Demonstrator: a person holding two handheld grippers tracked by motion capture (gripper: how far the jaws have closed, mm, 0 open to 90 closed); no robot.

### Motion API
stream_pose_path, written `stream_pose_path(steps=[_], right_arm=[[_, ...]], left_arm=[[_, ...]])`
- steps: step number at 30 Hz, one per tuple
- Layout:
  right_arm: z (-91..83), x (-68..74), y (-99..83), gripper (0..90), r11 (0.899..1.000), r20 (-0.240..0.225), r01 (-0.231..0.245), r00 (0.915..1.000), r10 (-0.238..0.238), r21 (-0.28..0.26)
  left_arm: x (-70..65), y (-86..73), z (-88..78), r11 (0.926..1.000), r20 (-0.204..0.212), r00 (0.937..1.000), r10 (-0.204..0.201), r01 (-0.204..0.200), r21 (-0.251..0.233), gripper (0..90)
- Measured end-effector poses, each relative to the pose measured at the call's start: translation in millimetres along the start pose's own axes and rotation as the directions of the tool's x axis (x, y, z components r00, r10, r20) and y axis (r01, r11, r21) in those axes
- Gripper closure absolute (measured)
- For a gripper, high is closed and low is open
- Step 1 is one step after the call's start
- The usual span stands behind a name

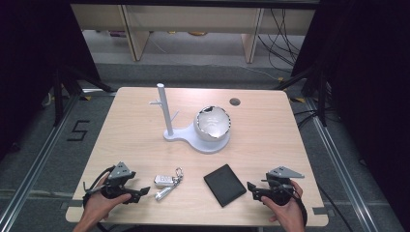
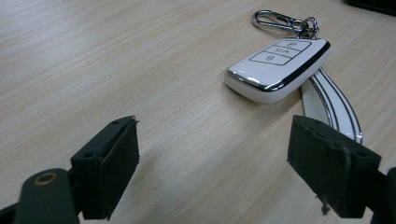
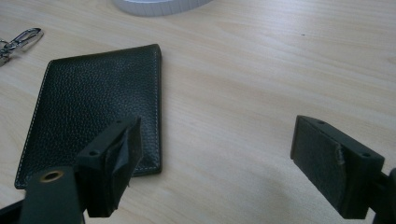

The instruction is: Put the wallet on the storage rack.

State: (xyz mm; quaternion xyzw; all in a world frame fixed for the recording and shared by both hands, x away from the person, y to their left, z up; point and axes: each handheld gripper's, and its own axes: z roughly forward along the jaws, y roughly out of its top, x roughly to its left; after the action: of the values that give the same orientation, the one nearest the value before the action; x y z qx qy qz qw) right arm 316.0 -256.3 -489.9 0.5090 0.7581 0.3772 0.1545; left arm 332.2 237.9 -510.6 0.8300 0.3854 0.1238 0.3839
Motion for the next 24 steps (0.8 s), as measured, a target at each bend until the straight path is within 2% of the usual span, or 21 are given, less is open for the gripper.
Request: stream_pose_path(steps=[2,3,4,5,7,9,10,12,13,14,16,17,18,19,20,21,22,23,24], right_arm=[[-0.6,-0.7,0.1,17.9,1.000,-0.010,0.005,0.9999,-0.005,0.014],[-0.6,-0.3,-0.4,18.1,1.000,0.004,0.004,1.0000,-0.004,0.012],[-0.1,-1.2,-0.8,18.1,1.000,0.017,0.013,0.9998,-0.013,-0.002],[-0.8,-0.6,-0.4,18.2,1.000,0.002,0.007,1.0000,-0.007,-0.005],[-2.8,-0.1,0.1,19.2,1.000,0.011,0.006,0.9999,-0.006,0.005],[-3.9,1.1,-0.1,19.3,1.000,-0.002,-0.014,0.9999,0.014,0.011],[-3.7,1.4,-0.6,19.5,1.000,-0.017,-0.014,0.9998,0.014,-0.005],[-5.9,4.9,-0.8,22.7,1.000,-0.031,-0.023,0.9993,0.023,-0.004],[-7.1,6.7,-0.5,23.4,1.000,-0.023,-0.026,0.9994,0.026,0.014],[-7.0,6.2,-0.6,23.4,1.000,-0.036,-0.013,0.9992,0.014,0.012],[-8.2,10.6,-1.0,24.4,0.999,-0.060,-0.035,0.9976,0.036,0.019],[-7.8,11.8,-1.1,25.3,0.999,-0.069,-0.032,0.9971,0.033,0.022],[-7.2,9.9,-0.7,25.5,1.000,-0.067,0.004,0.9977,-0.003,0.014],[-7.8,13.2,-0.8,25.9,0.999,-0.074,-0.019,0.9970,0.022,0.035],[-7.8,11.5,-0.5,27.7,0.999,-0.064,0.025,0.9977,-0.023,0.026],[-6.8,12.3,-0.6,29.1,0.999,-0.071,0.031,0.9971,-0.029,0.028],[-7.5,15.3,-0.6,29.2,1.000,-0.090,0.010,0.9959,-0.007,0.029],[-7.5,15.3,-0.6,29.2,1.000,-0.090,0.010,0.9959,-0.007,0.029],[-7.7,16.4,-0.4,30.3,0.999,-0.084,0.023,0.9962,-0.021,0.025]], left_arm=[[0.3,1.1,-2.1,1.0000,0.002,1.0000,-0.001,0.001,0.007,16.2],[-0.7,1.8,-2.6,0.9998,0.004,0.9998,-0.019,0.019,0.000,16.2],[-0.7,1.8,-2.6,0.9998,0.004,0.9998,-0.019,0.019,0.000,16.2],[-2.7,4.0,-5.1,0.9999,0.007,0.9999,-0.011,0.011,-0.003,16.2],[-7.4,7.7,-6.7,1.0000,0.008,1.0000,0.004,-0.004,0.003,16.7],[-10.5,9.6,-6.6,1.0000,0.014,0.9999,0.007,-0.007,-0.004,17.2],[-16.1,15.2,-8.0,0.9996,0.018,0.9994,0.029,-0.029,-0.007,18.2],[-21.5,21.1,-7.8,0.9984,0.027,0.9981,0.056,-0.056,-0.014,23.6],[-23.9,24.3,-6.7,0.9976,0.033,0.9972,0.068,-0.067,-0.019,25.2],[-26.4,27.5,-5.1,0.9974,0.038,0.9968,0.071,-0.070,-0.019,26.5],[-30.6,33.5,-2.1,0.9948,0.044,0.9939,0.101,-0.101,-0.012,30.9],[-30.6,33.5,-2.1,0.9948,0.044,0.9939,0.101,-0.101,-0.012,32.4],[-34.8,39.8,2.1,0.9929,0.055,0.9914,0.118,-0.119,0.002,33.9],[-36.7,43.4,5.1,0.9913,0.063,0.9894,0.131,-0.132,0.003,36.6],[-38.6,47.5,7.7,0.9890,0.067,0.9869,0.147,-0.148,0.008,40.4],[-40.4,51.7,10.7,0.9866,0.074,0.9842,0.161,-0.162,0.014,42.9],[-42.8,56.1,13.9,0.9848,0.081,0.9819,0.171,-0.173,0.018,47.3],[-42.8,56.1,13.9,0.9848,0.081,0.9819,0.171,-0.173,0.018,51.0],[-44.5,60.9,17.3,0.9818,0.089,0.9785,0.186,-0.189,0.020,51.0]])
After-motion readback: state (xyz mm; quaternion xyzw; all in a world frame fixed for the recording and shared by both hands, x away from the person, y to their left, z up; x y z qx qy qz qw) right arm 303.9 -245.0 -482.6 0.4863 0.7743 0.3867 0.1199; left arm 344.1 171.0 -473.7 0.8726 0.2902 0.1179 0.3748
